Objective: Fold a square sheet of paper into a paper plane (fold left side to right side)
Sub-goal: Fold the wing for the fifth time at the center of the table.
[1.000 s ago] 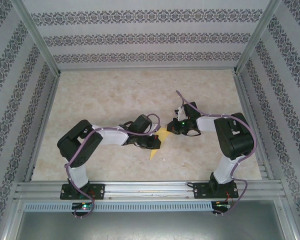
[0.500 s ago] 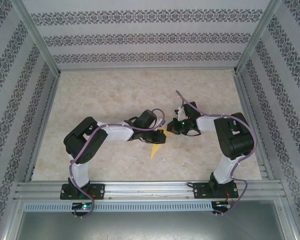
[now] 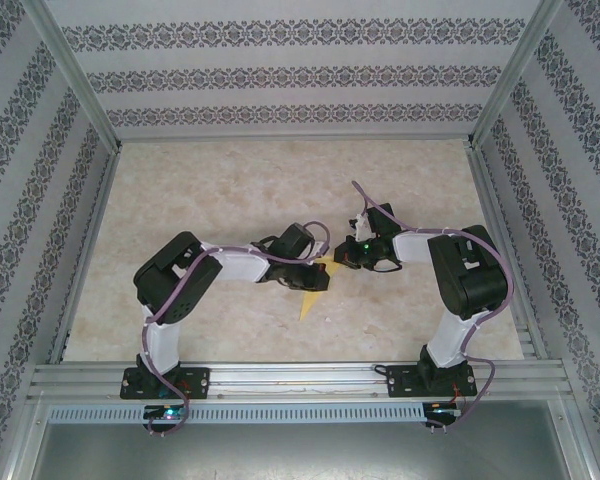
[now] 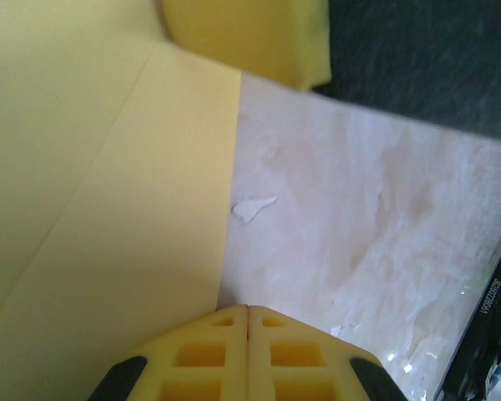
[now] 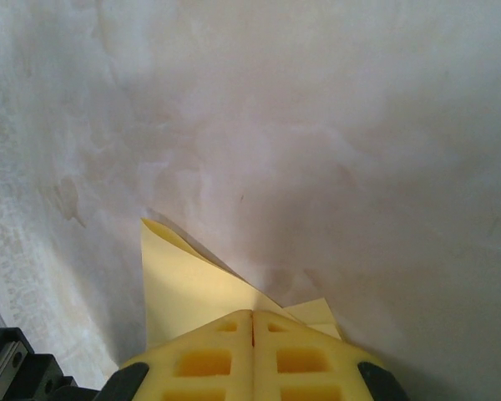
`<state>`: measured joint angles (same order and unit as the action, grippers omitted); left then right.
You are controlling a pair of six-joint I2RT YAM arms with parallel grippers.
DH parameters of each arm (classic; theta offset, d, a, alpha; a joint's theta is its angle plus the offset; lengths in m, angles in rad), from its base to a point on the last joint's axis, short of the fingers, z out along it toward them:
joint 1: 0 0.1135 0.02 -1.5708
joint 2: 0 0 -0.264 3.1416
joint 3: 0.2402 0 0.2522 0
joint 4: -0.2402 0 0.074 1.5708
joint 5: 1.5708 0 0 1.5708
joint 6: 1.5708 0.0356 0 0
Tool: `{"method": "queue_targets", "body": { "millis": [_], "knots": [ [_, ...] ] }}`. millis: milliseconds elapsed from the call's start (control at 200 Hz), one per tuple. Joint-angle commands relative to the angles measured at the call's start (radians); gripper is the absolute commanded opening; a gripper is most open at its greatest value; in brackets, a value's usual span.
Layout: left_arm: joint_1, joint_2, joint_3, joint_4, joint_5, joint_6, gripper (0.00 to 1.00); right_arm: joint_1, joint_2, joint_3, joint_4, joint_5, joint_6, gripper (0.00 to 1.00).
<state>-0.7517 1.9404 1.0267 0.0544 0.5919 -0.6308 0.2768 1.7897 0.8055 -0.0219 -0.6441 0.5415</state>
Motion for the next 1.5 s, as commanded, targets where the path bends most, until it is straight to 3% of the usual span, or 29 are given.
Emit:
{"method": "queue_targets", "body": {
  "millis": [0, 295, 809, 1129, 1494],
  "knots": [
    [-0.009, -0.049, -0.055, -0.042, 0.013, 0.023, 0.00, -0.006, 0.069, -0.031, -0.136, 0.158, -0.038, 0.00],
    [-0.018, -0.136, -0.128, -0.031, 0.010, 0.004, 0.00, -0.007, 0.069, -0.031, -0.139, 0.159, -0.038, 0.00],
    [-0.039, -0.148, -0.224, -0.042, -0.038, -0.015, 0.00, -0.009, 0.038, -0.012, -0.141, 0.137, -0.050, 0.00],
    [-0.043, -0.152, -0.259, -0.015, -0.055, -0.027, 0.00, -0.001, -0.122, 0.050, -0.162, 0.083, -0.046, 0.00],
    [-0.044, -0.153, -0.251, 0.011, -0.047, -0.045, 0.00, 0.106, -0.266, -0.099, -0.040, 0.079, 0.067, 0.00]
  ]
}}
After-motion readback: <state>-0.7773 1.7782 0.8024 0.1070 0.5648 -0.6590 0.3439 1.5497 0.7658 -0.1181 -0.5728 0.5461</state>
